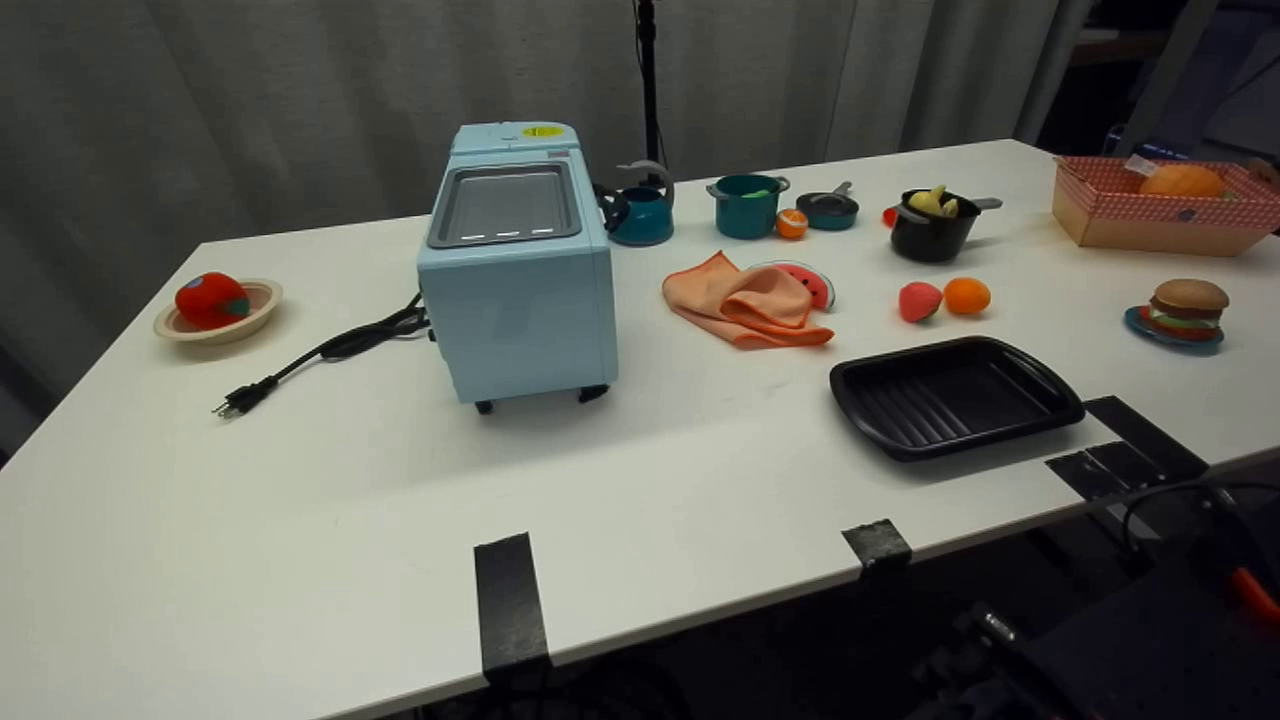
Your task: Pick the banana plushy from the pot and it on the black tray
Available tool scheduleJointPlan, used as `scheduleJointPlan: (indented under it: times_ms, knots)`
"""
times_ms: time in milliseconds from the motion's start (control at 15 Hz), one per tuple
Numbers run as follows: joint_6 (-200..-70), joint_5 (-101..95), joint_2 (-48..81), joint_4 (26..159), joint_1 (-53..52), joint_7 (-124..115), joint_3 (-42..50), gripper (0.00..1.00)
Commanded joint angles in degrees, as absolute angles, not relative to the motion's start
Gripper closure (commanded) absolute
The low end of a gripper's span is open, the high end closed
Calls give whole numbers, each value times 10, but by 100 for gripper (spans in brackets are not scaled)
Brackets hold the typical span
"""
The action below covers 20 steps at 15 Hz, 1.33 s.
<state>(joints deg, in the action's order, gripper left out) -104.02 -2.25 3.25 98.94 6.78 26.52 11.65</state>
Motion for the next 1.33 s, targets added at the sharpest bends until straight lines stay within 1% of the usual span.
scheduleJointPlan:
  times_ms: [0,200,400,800,867,1267]
  knots:
    - [-1095,-1,89,943,98,266,115,0]
    - [-1154,12,126,926,118,256,112,0]
    - [-1186,21,160,907,135,237,111,0]
    - [-1246,2,187,903,154,191,115,0]
    - [-1232,2,176,920,152,202,108,0]
    - [-1235,2,178,922,153,201,105,0]
